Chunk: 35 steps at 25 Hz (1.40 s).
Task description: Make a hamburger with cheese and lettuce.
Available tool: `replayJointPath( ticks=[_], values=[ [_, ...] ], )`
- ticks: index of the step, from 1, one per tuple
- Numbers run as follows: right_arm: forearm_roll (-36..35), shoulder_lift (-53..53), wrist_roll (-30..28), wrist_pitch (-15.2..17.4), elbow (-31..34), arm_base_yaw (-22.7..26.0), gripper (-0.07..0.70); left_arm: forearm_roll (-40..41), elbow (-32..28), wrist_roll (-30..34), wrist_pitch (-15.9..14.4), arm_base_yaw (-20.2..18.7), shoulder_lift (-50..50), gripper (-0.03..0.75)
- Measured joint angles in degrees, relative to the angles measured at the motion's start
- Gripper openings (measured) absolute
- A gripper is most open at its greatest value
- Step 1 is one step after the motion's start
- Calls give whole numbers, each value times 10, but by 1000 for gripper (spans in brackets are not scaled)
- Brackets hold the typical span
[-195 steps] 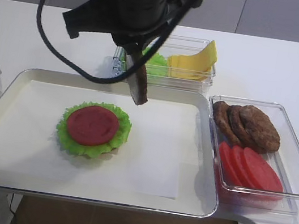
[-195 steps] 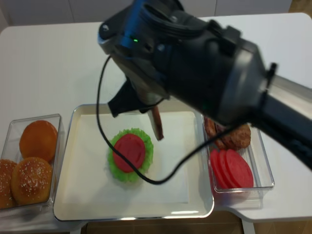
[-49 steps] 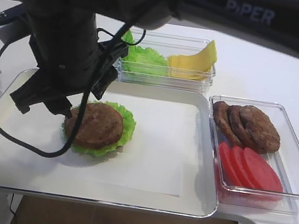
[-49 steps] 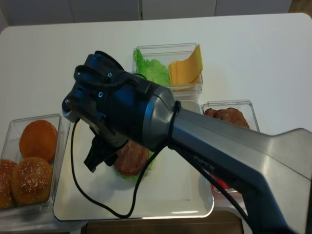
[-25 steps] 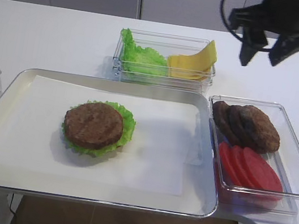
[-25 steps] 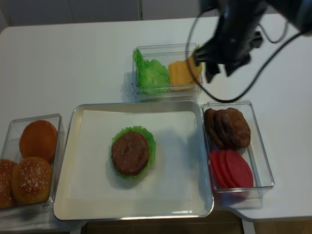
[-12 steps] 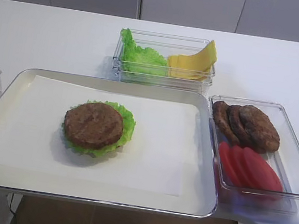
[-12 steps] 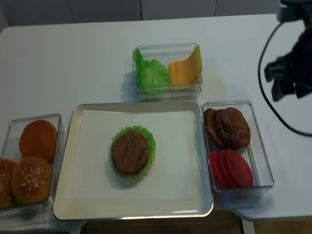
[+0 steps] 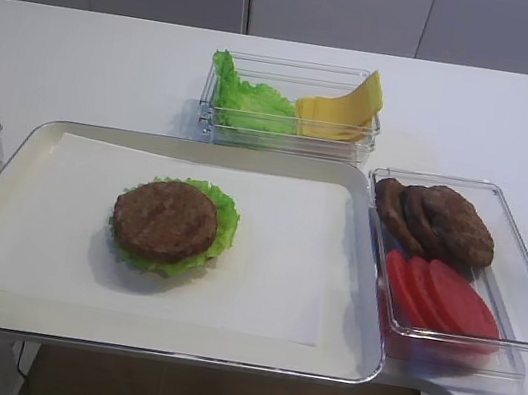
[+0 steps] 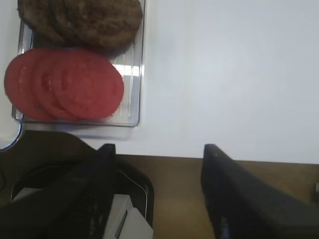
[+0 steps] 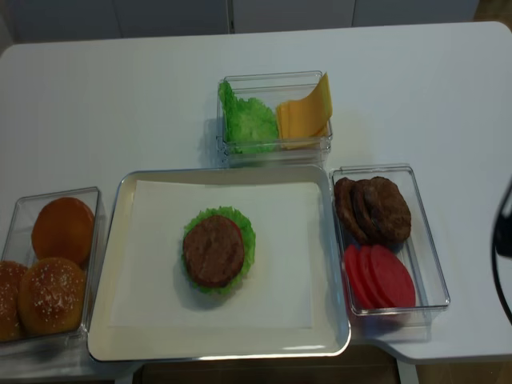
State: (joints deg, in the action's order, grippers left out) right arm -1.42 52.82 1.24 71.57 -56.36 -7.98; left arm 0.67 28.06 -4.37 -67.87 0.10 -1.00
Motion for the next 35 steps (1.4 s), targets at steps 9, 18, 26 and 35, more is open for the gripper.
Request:
replayJointPath(
  ticks=[9, 18, 26, 35],
  values=[
    [0, -199, 0, 8, 100, 0, 408, 0, 0, 0, 0, 0, 0, 382],
    [0, -370, 0, 13, 153, 0, 408, 0, 0, 0, 0, 0, 0, 382],
    [-1, -490, 0, 17, 204, 0, 408, 0, 0, 0, 0, 0, 0, 382],
    [-15, -539, 0, 19, 261, 0, 408, 0, 0, 0, 0, 0, 0, 382]
  ],
)
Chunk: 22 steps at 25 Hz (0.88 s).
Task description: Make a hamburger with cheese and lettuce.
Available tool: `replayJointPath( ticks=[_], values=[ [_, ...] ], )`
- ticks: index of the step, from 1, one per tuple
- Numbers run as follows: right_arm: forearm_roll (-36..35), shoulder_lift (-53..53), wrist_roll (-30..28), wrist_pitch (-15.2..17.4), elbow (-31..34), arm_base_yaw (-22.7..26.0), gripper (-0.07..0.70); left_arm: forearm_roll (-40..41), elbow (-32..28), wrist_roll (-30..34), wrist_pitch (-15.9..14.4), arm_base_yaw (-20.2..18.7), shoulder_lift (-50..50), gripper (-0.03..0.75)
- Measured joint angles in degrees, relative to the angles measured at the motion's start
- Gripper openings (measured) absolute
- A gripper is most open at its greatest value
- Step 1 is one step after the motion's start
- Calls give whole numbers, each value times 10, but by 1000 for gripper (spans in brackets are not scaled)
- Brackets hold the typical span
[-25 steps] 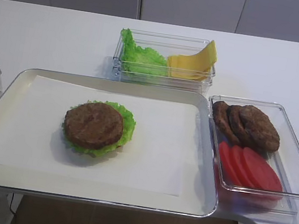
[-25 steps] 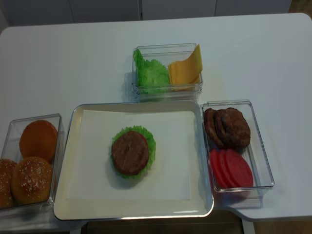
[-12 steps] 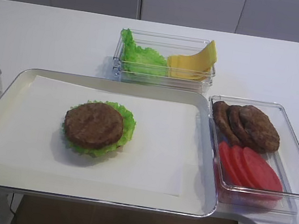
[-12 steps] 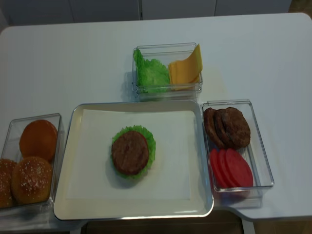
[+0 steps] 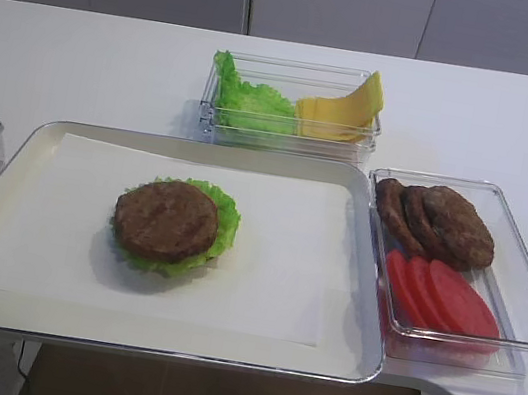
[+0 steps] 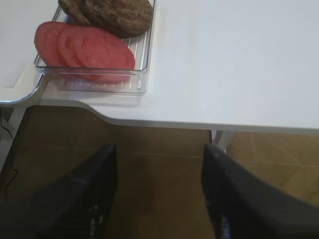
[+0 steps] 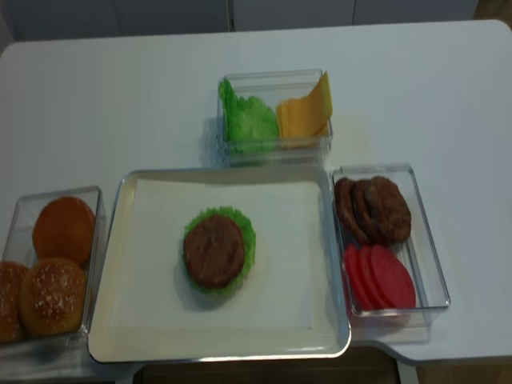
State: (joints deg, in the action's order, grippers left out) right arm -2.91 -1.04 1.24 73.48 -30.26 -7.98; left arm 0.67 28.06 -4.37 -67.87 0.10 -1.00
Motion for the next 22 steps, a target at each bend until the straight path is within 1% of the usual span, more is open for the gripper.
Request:
replayJointPath(
  ticks=[1, 4, 6, 8, 11, 22],
  values=[
    [-1, 0, 0, -4, 3, 0, 408, 0, 0, 0, 0, 0, 0, 382],
    [-1, 0, -8, -32, 9, 0, 408, 0, 0, 0, 0, 0, 0, 382],
    [-4, 0, -29, -51, 10, 0, 408, 0, 0, 0, 0, 0, 0, 382],
    [-10, 0, -52, -60, 15, 0, 408, 0, 0, 0, 0, 0, 0, 382],
    [-11, 0, -62, -73, 26, 0, 408, 0, 0, 0, 0, 0, 0, 382],
    [-7, 0, -25, -78, 29, 0, 408, 0, 0, 0, 0, 0, 0, 382]
  ],
)
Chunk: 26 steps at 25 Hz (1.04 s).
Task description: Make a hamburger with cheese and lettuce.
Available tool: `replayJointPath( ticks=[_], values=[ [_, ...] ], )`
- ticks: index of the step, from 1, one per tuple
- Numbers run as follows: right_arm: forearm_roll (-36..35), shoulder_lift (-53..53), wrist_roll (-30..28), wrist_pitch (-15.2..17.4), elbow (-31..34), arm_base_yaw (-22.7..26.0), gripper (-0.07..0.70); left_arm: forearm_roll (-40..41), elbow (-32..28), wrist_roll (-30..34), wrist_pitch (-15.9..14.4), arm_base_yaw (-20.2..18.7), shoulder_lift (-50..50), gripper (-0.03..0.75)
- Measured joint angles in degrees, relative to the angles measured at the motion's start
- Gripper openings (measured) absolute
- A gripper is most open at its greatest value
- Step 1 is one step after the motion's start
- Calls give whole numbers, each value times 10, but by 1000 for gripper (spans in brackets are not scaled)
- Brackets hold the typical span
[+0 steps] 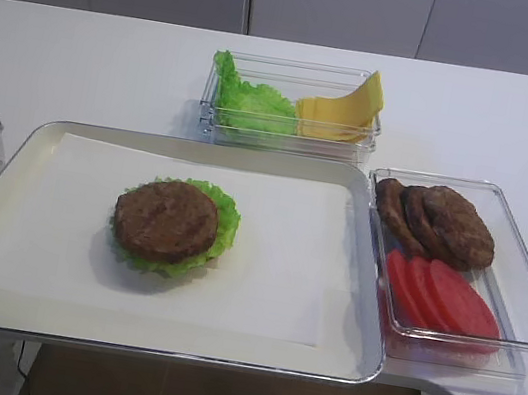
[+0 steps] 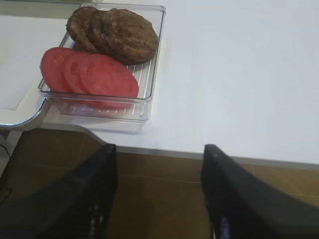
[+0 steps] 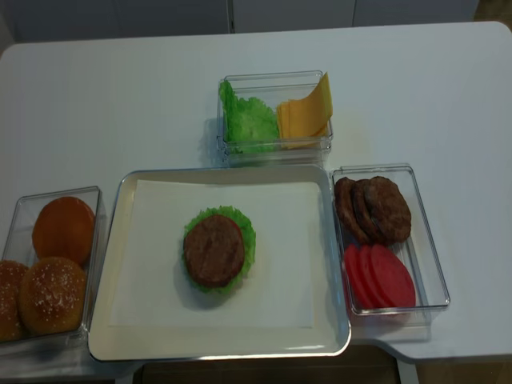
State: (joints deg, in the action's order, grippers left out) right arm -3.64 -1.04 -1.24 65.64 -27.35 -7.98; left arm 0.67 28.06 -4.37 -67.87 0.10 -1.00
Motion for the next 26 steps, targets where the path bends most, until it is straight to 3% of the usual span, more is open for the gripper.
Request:
replayJointPath(
  ticks=[26],
  values=[
    [-1, 0, -6, -1, 0, 1, 408, 0, 0, 0, 0, 0, 0, 382]
  ],
)
